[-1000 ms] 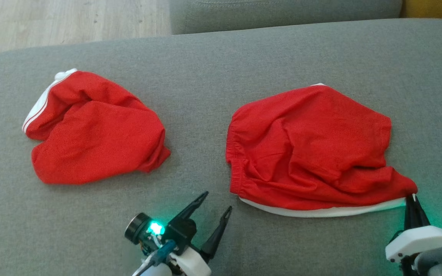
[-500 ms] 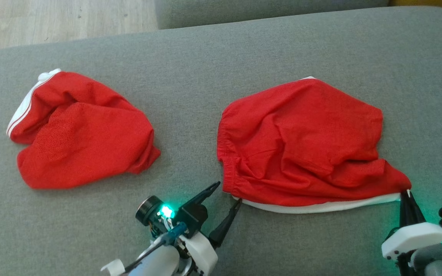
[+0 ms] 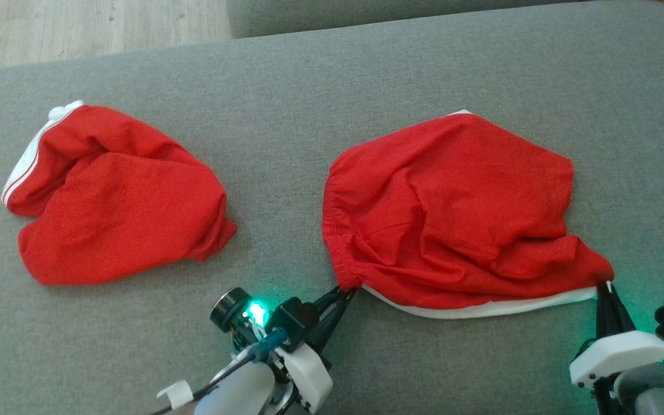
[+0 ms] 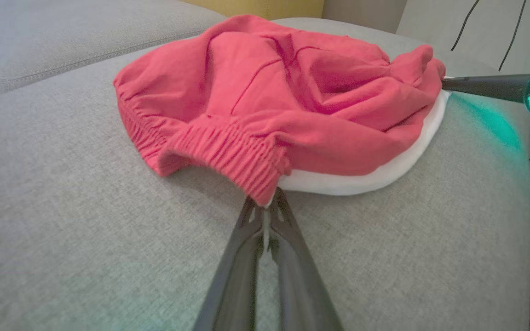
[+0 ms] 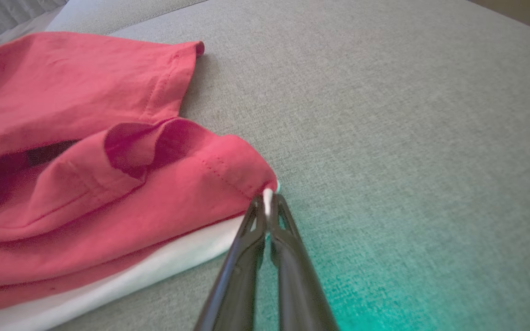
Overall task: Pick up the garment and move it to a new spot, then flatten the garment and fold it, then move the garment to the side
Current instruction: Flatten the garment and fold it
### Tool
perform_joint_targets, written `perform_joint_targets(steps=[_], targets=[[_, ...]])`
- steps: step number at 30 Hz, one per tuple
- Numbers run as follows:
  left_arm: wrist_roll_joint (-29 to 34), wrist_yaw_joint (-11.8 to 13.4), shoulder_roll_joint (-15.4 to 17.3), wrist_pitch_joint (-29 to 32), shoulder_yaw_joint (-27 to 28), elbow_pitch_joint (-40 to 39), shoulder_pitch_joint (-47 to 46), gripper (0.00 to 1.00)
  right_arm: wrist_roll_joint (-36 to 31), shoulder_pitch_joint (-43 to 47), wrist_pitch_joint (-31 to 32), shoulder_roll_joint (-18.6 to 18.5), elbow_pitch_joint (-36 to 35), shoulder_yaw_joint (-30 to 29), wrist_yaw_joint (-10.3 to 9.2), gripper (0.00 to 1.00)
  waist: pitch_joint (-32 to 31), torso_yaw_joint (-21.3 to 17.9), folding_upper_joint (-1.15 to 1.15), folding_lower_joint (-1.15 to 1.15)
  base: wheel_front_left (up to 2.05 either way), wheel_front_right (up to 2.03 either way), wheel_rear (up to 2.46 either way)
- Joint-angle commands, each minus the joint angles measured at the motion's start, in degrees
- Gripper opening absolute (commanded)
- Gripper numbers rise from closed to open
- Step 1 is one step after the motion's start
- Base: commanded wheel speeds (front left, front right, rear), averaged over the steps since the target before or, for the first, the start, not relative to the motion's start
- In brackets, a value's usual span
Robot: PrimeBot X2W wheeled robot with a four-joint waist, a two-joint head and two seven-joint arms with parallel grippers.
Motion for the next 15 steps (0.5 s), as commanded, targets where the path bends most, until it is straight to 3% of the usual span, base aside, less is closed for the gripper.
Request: perform_joint_targets(steps=[1,15], targets=[[-0.61,0.1,0.0,-0.7,1.02,-1.71,-2.61,0.0,0.46,-2.04,-0.21,-0.63,-1.75,1.38,-0.04,0.0,0.05,0.02,0.0,0.0,0.0,0.0,0.0],[0.95,1.39,4.02,-0.71,2.38,-5.69,-1.57,0.0,1.44,-2.45,-0.44,-0.63,-5.71,4.01,-0.04,0.0,-2.91,0.48,0.0,0.0,0.0,0.0,0.0]])
